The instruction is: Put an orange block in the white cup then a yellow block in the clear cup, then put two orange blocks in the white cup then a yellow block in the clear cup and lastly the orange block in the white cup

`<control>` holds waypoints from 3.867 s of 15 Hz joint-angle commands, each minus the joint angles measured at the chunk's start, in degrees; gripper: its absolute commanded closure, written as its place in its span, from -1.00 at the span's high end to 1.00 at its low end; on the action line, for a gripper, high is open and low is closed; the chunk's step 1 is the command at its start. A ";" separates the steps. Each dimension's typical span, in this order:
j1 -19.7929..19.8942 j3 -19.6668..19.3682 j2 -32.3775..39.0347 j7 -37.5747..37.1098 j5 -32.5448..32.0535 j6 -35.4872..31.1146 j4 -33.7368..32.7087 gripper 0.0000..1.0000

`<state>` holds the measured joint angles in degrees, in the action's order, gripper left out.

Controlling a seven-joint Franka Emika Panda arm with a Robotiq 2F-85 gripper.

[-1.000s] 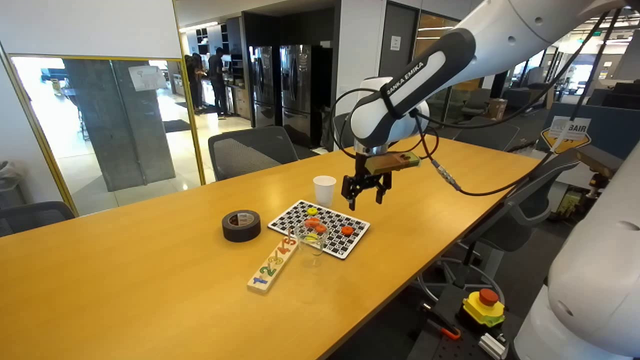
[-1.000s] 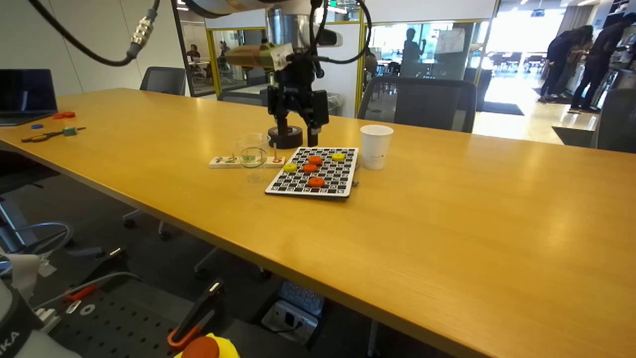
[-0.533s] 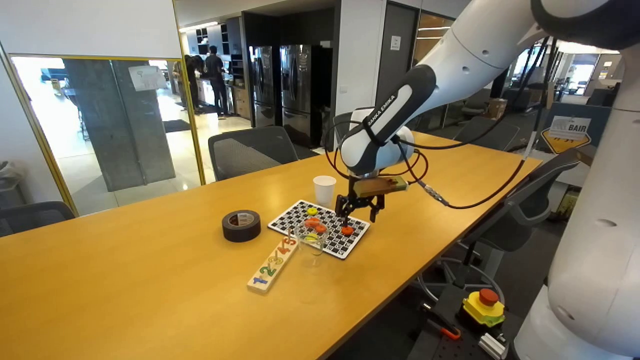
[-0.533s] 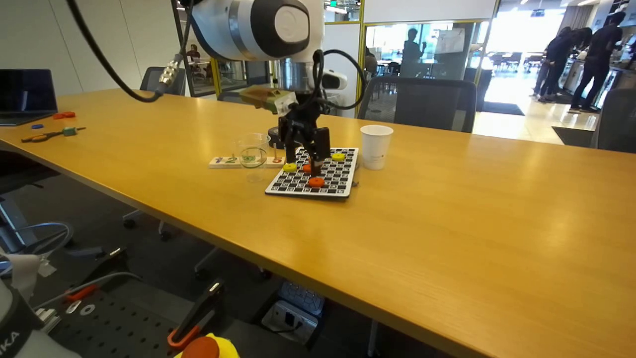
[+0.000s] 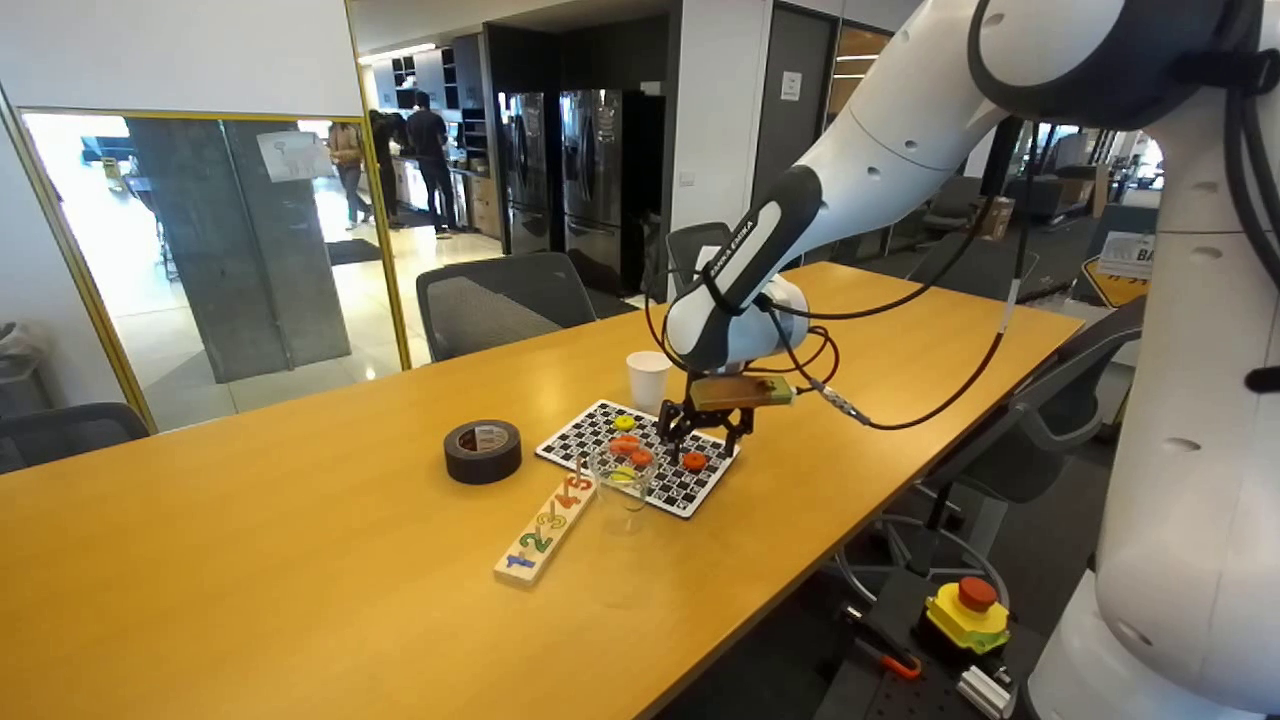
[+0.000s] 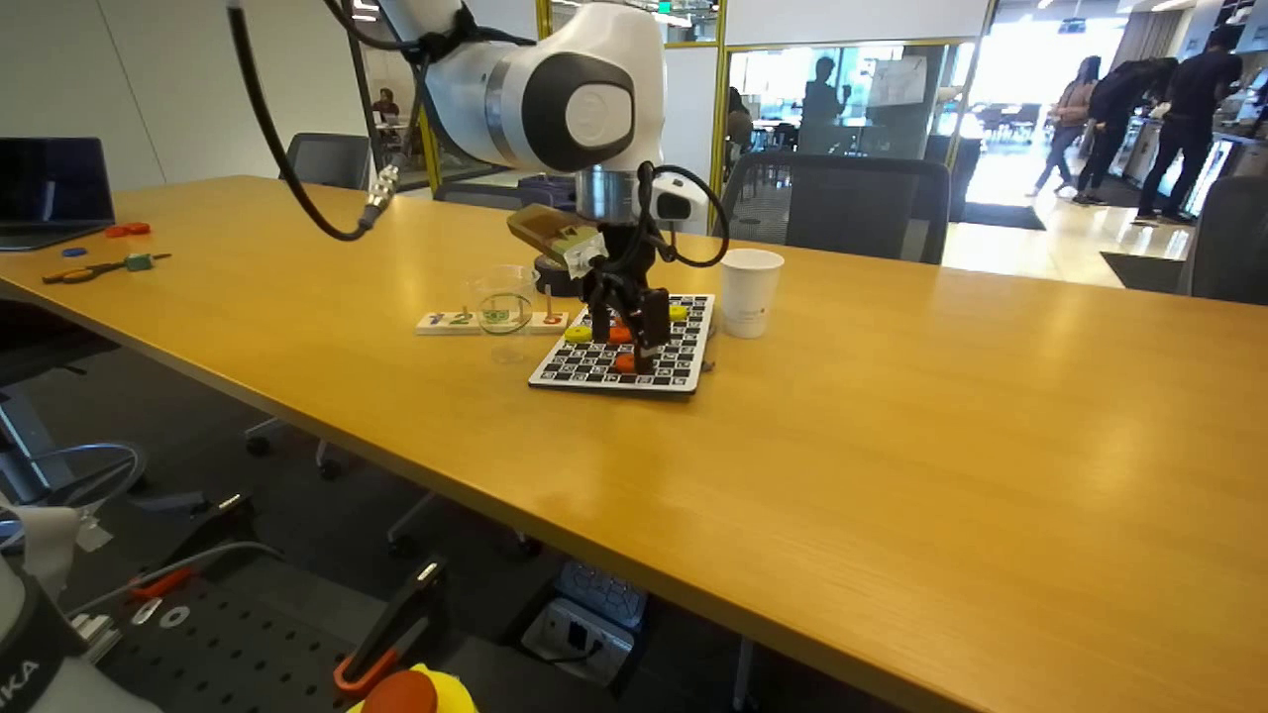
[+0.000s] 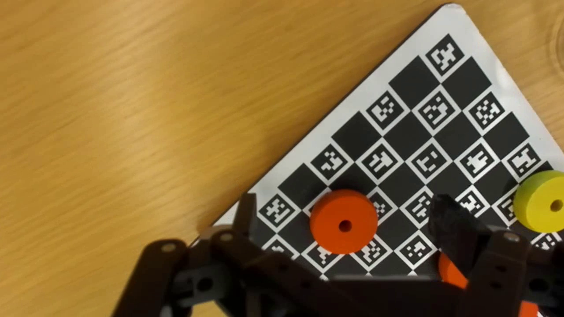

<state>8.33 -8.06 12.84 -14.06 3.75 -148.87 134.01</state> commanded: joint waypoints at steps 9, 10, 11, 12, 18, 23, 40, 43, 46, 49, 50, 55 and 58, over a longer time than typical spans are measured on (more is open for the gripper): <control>-0.05 -0.50 5.28 0.65 1.62 -2.09 -5.10 1.00; -0.11 -0.59 5.34 0.33 1.60 -1.85 -5.20 1.00; -0.12 -0.67 5.37 0.17 1.58 -1.47 -5.25 0.50; 0.17 -0.44 5.27 0.80 2.05 -0.70 -5.34 0.49; 0.42 -0.97 2.98 0.14 2.51 3.49 -4.77 -0.43; -0.50 -2.14 1.29 -3.13 0.28 6.72 -5.47 -0.57; 0.28 -4.92 10.07 -11.64 -0.11 6.13 -32.05 -0.57; 1.28 -4.67 15.15 -10.35 0.92 7.82 -38.69 -0.57; 2.23 -4.34 19.38 -9.73 1.43 9.82 -44.03 -0.57; 3.14 -3.94 22.80 -9.09 1.94 11.95 -48.56 -0.57; 3.33 -3.87 23.67 -9.03 2.04 12.61 -49.83 -0.57; 4.36 -3.05 25.72 -7.19 2.79 15.83 -53.66 -0.55; 4.38 -2.98 25.88 -6.72 2.60 17.69 -54.66 -0.12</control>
<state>11.72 -11.94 37.53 -22.73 5.03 -134.06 83.17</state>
